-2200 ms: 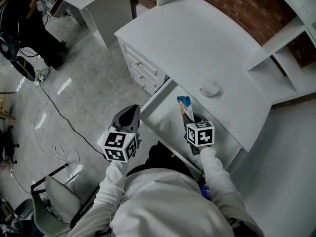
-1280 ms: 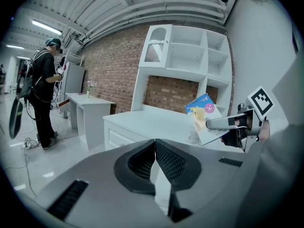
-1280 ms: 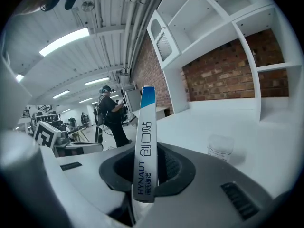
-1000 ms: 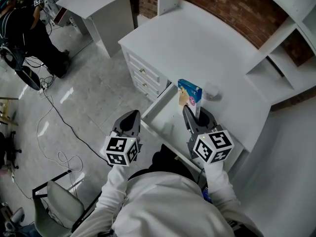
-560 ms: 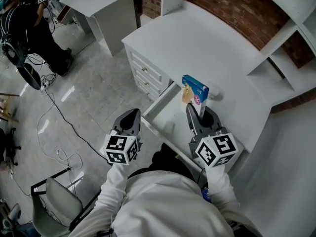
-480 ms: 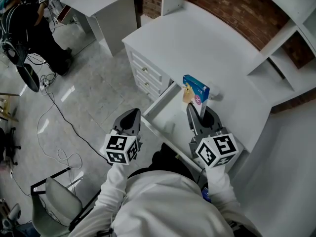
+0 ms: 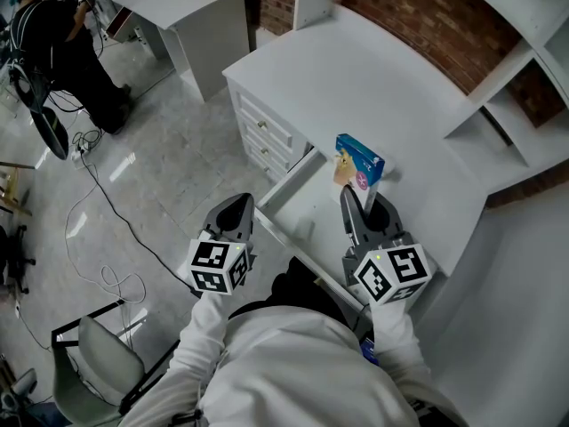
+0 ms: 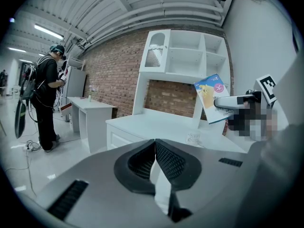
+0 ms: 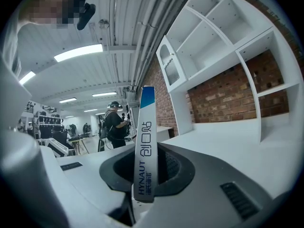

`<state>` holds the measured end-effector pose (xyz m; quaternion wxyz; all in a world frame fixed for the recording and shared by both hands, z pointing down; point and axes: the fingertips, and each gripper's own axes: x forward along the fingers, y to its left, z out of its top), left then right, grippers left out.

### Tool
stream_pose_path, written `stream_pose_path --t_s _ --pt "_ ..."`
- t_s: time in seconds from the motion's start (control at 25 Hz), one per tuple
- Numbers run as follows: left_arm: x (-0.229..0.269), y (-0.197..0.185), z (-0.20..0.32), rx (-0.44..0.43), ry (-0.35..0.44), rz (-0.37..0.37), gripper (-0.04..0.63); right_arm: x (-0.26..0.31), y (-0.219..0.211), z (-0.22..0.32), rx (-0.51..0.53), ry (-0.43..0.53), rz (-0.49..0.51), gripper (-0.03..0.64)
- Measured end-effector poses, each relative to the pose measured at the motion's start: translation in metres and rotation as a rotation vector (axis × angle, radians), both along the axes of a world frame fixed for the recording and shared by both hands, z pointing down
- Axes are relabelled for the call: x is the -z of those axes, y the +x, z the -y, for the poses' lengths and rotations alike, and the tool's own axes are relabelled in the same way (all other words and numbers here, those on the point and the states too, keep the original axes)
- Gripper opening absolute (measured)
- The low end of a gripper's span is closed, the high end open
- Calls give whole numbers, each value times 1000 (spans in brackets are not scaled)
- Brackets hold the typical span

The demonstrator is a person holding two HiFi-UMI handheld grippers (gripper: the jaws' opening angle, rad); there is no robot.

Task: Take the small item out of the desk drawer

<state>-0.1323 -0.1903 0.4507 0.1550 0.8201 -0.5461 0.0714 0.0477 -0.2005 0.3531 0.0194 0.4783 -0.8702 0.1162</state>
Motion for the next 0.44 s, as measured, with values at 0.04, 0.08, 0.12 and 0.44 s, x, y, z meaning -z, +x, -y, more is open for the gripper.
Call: stream_pose_path --t_s 0.04,0.08,0.12,0.44 --pt "0 0 0 0 0 0 20 1 0 0 0 3 -1 80" --pt "0 0 -1 -1 -1 0 20 1 0 -1 2 5 -3 80" --pt "0 1 -1 -2 -1 -1 20 2 -1 -1 4 8 -6 80" --pt "2 1 2 -3 4 0 20 2 -2 0 5 16 -21 80"
